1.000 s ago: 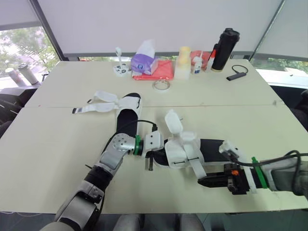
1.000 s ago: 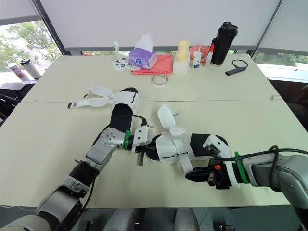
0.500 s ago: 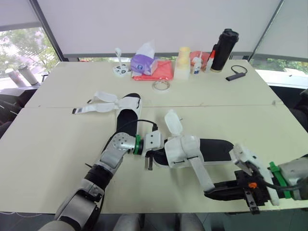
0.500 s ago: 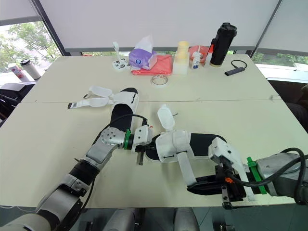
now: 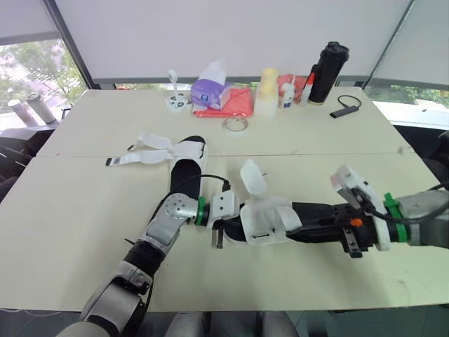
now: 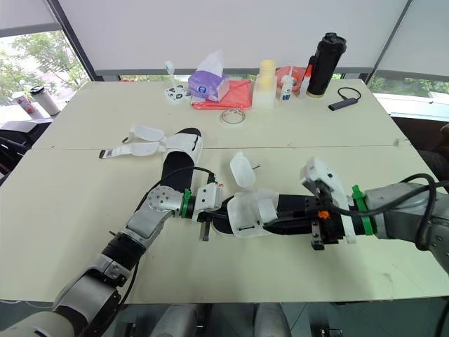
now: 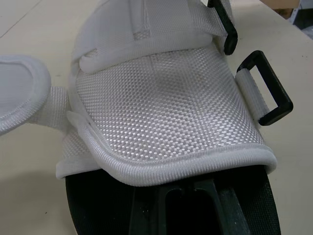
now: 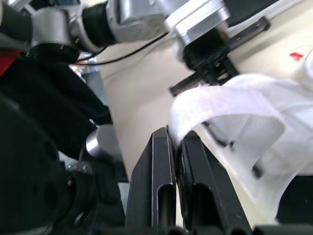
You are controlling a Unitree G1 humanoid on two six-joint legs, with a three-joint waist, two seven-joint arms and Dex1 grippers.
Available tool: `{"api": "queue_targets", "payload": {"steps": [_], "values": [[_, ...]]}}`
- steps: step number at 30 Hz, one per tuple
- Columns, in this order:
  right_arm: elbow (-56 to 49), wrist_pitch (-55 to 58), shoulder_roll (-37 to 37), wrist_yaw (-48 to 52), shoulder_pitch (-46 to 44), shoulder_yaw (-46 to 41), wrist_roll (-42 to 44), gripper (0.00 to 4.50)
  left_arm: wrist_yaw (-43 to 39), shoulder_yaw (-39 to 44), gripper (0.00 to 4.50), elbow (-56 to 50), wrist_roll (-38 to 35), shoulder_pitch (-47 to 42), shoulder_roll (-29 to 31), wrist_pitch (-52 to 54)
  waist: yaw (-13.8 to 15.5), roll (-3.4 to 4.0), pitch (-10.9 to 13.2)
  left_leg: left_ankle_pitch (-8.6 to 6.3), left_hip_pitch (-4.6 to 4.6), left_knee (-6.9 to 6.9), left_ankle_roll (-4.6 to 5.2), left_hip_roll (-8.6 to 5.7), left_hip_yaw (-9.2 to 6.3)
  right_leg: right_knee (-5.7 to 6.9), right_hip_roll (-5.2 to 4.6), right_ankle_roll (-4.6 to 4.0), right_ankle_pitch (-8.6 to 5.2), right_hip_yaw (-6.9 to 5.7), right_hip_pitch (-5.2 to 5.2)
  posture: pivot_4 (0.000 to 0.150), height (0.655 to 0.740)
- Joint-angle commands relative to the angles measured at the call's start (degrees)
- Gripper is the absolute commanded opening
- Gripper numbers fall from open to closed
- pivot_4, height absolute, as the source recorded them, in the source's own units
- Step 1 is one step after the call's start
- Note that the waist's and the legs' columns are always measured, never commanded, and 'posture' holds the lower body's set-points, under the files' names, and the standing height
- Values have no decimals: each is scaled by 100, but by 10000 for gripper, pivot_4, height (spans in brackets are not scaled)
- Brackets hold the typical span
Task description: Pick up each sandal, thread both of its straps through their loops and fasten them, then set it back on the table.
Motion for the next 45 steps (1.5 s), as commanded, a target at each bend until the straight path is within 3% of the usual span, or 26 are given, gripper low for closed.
{"api": "queue_targets", "payload": {"steps": [1, 6, 7, 8, 15, 23, 35, 45], "values": [[314, 153, 272, -325, -535, 56, 270, 382, 34, -140, 0, 181, 233, 158, 76, 138, 0, 0, 0, 0, 0, 0, 0, 0, -1, 0, 0, 0, 0, 0, 0, 1500, 7296], [934, 373, 822, -820, -1172, 387, 77, 382, 69, -142, 0, 125, 219, 199, 73, 164, -3, 1, -1, 0, 1, 0, 0, -2, -4, 1, 2, 1, 1, -1, 1, 1500, 7296], [1072, 433, 931, -925, -1302, 424, 67, 6782, 76, -141, 0, 117, 218, 206, 72, 164, -6, 1, -1, 0, 1, 0, 1, -2, -4, 1, 2, 0, 2, 0, 0, 1500, 7296], [1152, 489, 1004, -987, -1389, 437, 62, 9429, 80, -140, 0, 110, 218, 211, 71, 165, -4, 2, -1, 0, 2, 0, 1, -2, -4, 2, 2, 1, 3, 0, 1, 1500, 7296], [1776, 917, 1561, -1734, -1869, 595, -339, 44531, 112, -125, 0, 51, 205, 236, 72, 204, -3, 3, -2, 1, 1, -1, 1, -3, -6, 3, 4, 15, 12, 0, -3, 1500, 7296], [1880, 982, 1635, -1837, -1884, 546, -770, 44531, 123, -108, 0, 46, 210, 244, 86, 218, -8, 3, -2, 1, 1, -2, 1, -4, -6, 5, 5, 18, 13, 0, -4, 1500, 7296], [2411, 886, 1796, -1206, -2320, 1407, -1777, 44531, 121, -110, 0, 211, 231, 141, 11, 148, -11, 5, -3, 1, 2, -2, 1, -6, -4, 6, 6, 20, 14, 0, -4, 1500, 7296], [2052, 929, 1804, -487, -2368, 1883, -1948, 44531, 162, -84, 0, 199, 238, 151, 25, 148, -10, 5, -3, 1, 2, -2, 1, -6, -6, 7, 6, 25, 17, 0, -4, 1500, 7296]]}}
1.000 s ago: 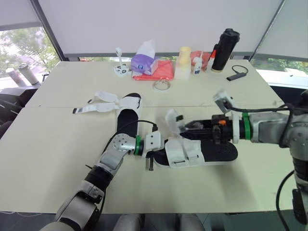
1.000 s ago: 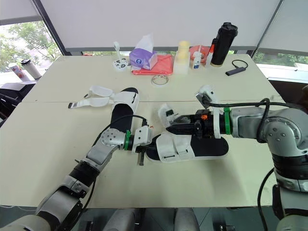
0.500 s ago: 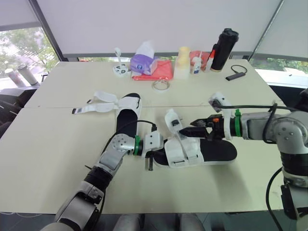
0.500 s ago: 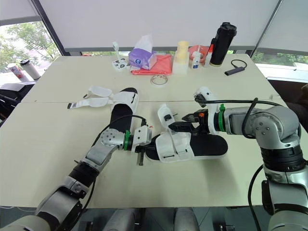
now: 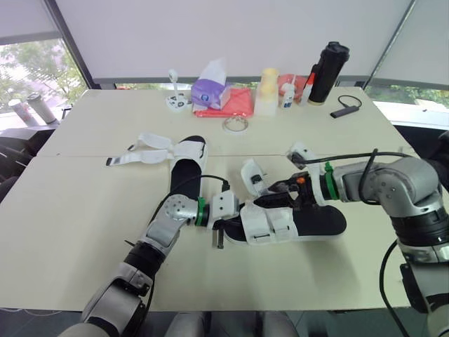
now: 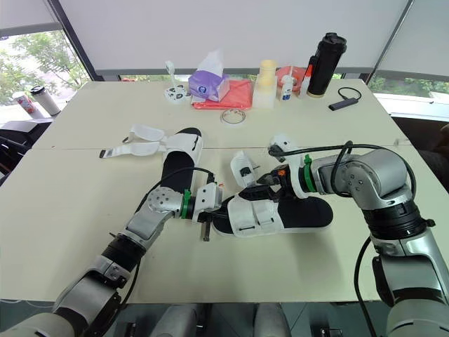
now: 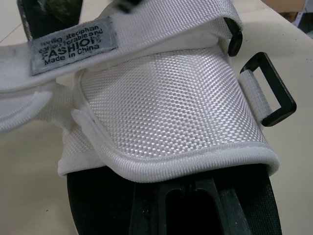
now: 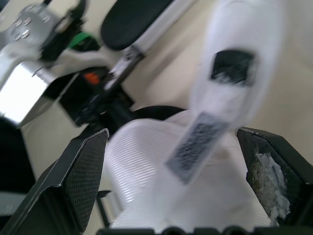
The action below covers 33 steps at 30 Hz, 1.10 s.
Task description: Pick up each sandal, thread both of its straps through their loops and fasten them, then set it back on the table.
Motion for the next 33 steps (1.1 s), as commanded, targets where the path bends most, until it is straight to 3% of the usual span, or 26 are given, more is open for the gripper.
{"api": "queue_targets", "payload": {"steps": [1, 2, 5, 12, 19, 33], "values": [[-249, -39, -1, 191, -70, 35, -76, 44531, 68, -123, 0, 218, 240, 100, 58, 133, 0, 0, 0, 0, 0, 0, 0, 0, 0, 0, 0, 1, 0, 0, 0, 1500, 7296], [-262, -36, 8, 216, -71, 53, -103, 44531, 70, -123, 0, 219, 242, 100, 58, 130, 0, 0, 0, 0, 0, 0, 0, 0, 0, 0, 0, 1, 1, 0, 0, 1500, 7296], [-332, -40, 43, 306, -81, 121, -150, 36248, 78, -119, 0, 224, 239, 94, 53, 126, 0, 0, 0, 0, 0, 0, 0, 0, 0, 0, 0, 1, 1, 0, 0, 1500, 7296], [-257, -110, 175, 325, -70, 155, -397, 643, 96, -120, 0, 229, 242, 90, 33, 112, 5, 0, 0, 0, 0, 0, 0, -1, 0, 0, 0, 2, 1, 0, 0, 1500, 7296], [-369, -26, 337, 202, -10, -447, -255, 643, 118, -131, 0, 202, 247, 119, 29, 113, 7, 0, 0, 0, 0, 0, 0, -1, -1, 0, 0, 3, 2, 0, 0, 1500, 7296], [-1359, 444, 764, -406, 765, -2249, 1008, 643, 173, -475, 0, 491, 753, 107, 205, -363, 6, 2, -2, 0, 5, 1, 0, 0, -2, 1, 0, 0, 5, 2, 6, 1500, 7296]]}}
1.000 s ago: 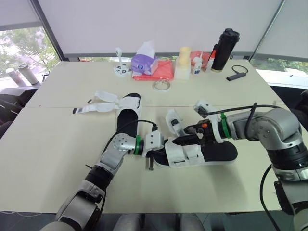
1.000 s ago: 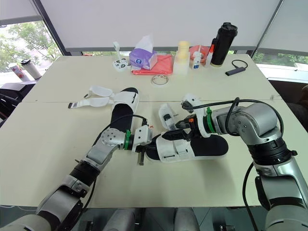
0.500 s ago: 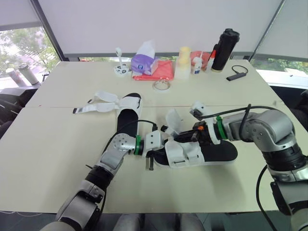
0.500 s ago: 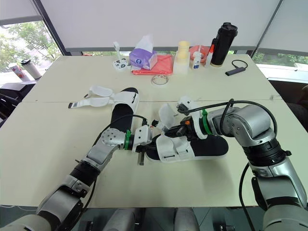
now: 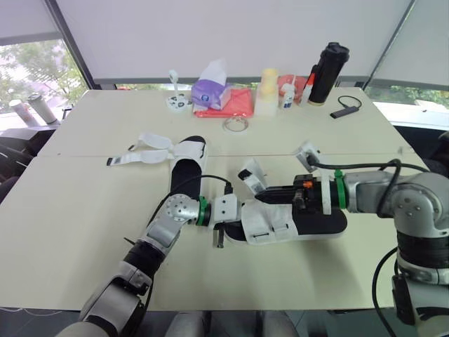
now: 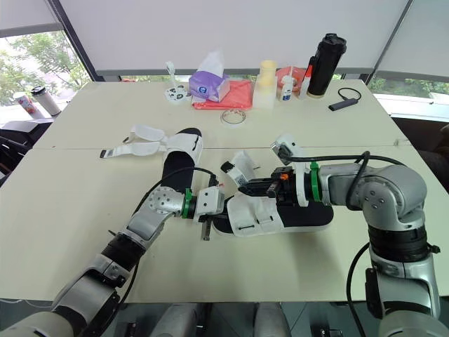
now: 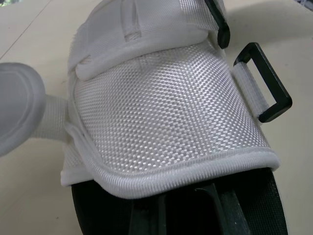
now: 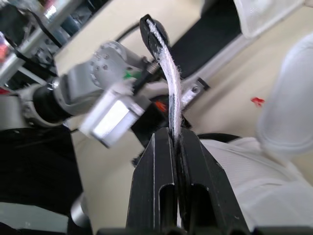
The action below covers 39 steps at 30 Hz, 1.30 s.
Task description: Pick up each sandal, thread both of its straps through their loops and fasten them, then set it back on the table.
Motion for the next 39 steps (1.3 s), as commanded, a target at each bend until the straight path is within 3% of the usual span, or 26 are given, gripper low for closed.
{"api": "queue_targets", "payload": {"steps": [1, 15, 39], "values": [[-242, -140, 96, -181, -43, -452, 268, 643, -3, -273, 0, 433, 410, 171, 109, 143, 1, 1, -1, 0, 0, 0, 0, 0, 0, 0, 0, 0, 0, 0, 0, 1500, 7296], [107, -513, 596, -1234, 477, -627, -146, 643, -74, -302, 0, 500, 416, 156, 104, 38, -7, 19, -39, 0, 2, 0, 1, 1, 0, 0, 3, 0, 0, 1, 2, 1500, 7296], [469, -643, 713, -1562, 767, -537, -397, 643, -81, -294, 0, 365, 395, 217, 113, 83, -9, 26, -48, 1, 3, 0, 1, 2, -2, 0, 6, 0, 0, 0, 2, 1500, 7296]]}}
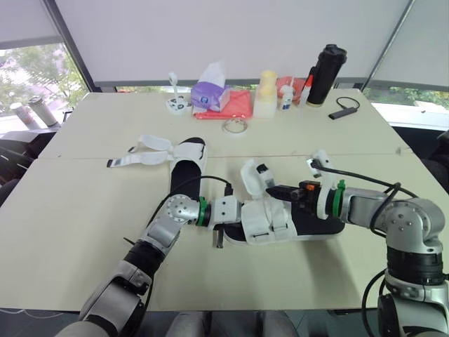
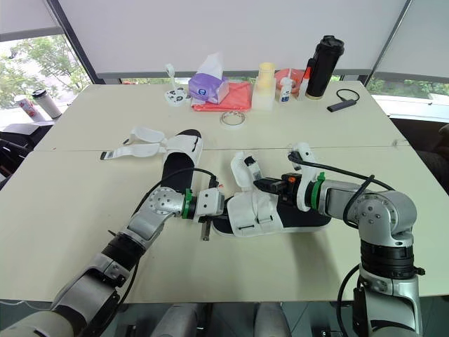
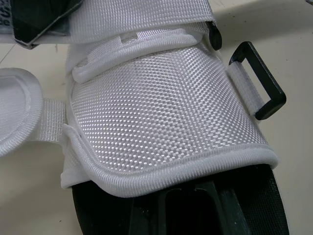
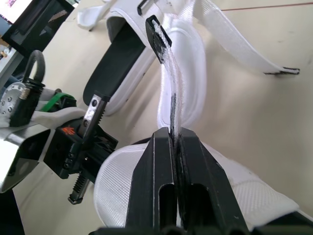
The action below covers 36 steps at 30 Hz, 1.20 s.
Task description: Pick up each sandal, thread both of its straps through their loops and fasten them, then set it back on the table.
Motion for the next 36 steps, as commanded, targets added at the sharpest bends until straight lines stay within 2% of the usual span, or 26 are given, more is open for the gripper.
{"api": "queue_targets", "payload": {"steps": [1, 8, 9, 11, 12, 18, 29, 36], "values": [[-58, -68, 46, -91, 1, -87, -31, 643, -43, -272, 0, 268, 357, 219, 114, 205, 0, 0, -1, 0, 0, 0, 0, 0, 0, 0, 0, 0, 0, 0, 0, 1500, 7296], [-81, -8, 144, -259, 107, -44, -72, 643, -39, -269, 0, 274, 357, 215, 110, 196, -1, 1, -4, 0, 0, 0, 0, 0, 0, 0, 0, 0, 0, 0, 0, 1500, 7296], [-63, -24, 161, -290, 109, -49, -91, 3138, -38, -268, 0, 272, 357, 215, 111, 197, 0, 1, -5, 0, 0, 0, 0, 1, -1, 0, 0, 0, 0, 0, 0, 1500, 7296], [-37, -22, 181, -326, 107, -59, -95, 8945, -36, -268, 0, 272, 359, 214, 110, 199, 0, 1, -5, 0, 0, 0, 0, 1, -1, 0, 0, 0, 0, 0, 0, 1500, 7296], [-34, -17, 183, -330, 105, -61, -93, 14836, -35, -269, 0, 273, 360, 213, 109, 200, 0, 1, -5, 0, 0, 0, 0, 1, 0, 0, 0, 0, 0, 0, 0, 1500, 7296], [32, -354, 168, -522, 60, 88, -512, 43515, -28, -265, 0, 252, 347, 232, 101, 214, 0, 2, -6, 0, 0, -1, 0, 0, 0, 0, 0, -1, 0, 0, 0, 1500, 7296], [666, -912, 141, -526, -390, 300, -1285, 43515, -9, -268, 0, 221, 346, 249, 97, 220, 0, 2, -6, 0, 0, -1, 0, -2, 0, 0, 2, 0, 0, 0, -1, 1500, 7296], [694, -1680, -791, 130, -384, 1630, -2436, 43515, 22, -258, 0, 237, 348, 240, 78, 201, 1, 3, -6, 0, 0, -2, 0, -4, 1, -1, 2, 0, 0, 0, -1, 1500, 7296]]}}
